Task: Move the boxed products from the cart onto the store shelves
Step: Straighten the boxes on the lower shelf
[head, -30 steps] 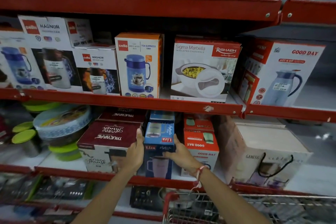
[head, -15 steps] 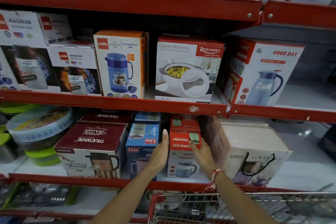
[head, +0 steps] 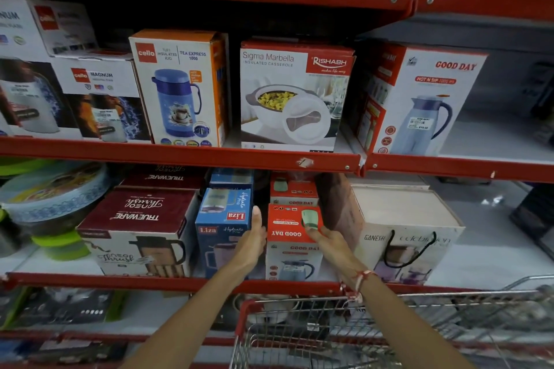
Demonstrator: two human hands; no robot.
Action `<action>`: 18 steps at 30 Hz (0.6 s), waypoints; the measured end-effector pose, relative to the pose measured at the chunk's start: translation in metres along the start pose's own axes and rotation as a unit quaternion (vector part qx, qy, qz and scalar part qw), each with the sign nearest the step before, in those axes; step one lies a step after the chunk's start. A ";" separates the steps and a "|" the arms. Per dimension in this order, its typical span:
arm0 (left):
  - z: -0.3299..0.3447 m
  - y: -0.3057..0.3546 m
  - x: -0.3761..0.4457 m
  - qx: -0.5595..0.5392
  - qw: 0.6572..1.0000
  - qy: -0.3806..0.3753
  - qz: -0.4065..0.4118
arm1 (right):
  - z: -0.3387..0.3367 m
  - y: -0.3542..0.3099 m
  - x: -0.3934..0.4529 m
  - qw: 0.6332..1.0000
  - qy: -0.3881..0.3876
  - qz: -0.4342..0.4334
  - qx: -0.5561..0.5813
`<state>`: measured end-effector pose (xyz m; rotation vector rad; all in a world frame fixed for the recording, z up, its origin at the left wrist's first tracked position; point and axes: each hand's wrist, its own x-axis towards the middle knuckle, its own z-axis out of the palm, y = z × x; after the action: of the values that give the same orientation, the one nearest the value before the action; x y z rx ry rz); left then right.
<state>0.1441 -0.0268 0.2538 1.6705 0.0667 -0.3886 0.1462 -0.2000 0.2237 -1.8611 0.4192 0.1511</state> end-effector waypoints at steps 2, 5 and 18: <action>0.001 0.000 -0.002 0.039 0.999 -0.001 0.034 | 0.001 -0.008 -0.005 0.999 0.013 -0.015 -0.029; -0.005 0.019 -0.007 0.111 0.983 0.034 0.144 | -0.007 -0.034 -0.010 0.994 0.054 -0.080 -0.043; -0.056 0.138 0.058 0.146 0.925 0.173 0.306 | -0.052 -0.157 0.037 0.963 0.110 -0.239 -0.056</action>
<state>0.2477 -0.0024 0.3728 1.9342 -0.2611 0.3909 0.2312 -0.2141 0.3698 -2.0452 0.1032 -0.3693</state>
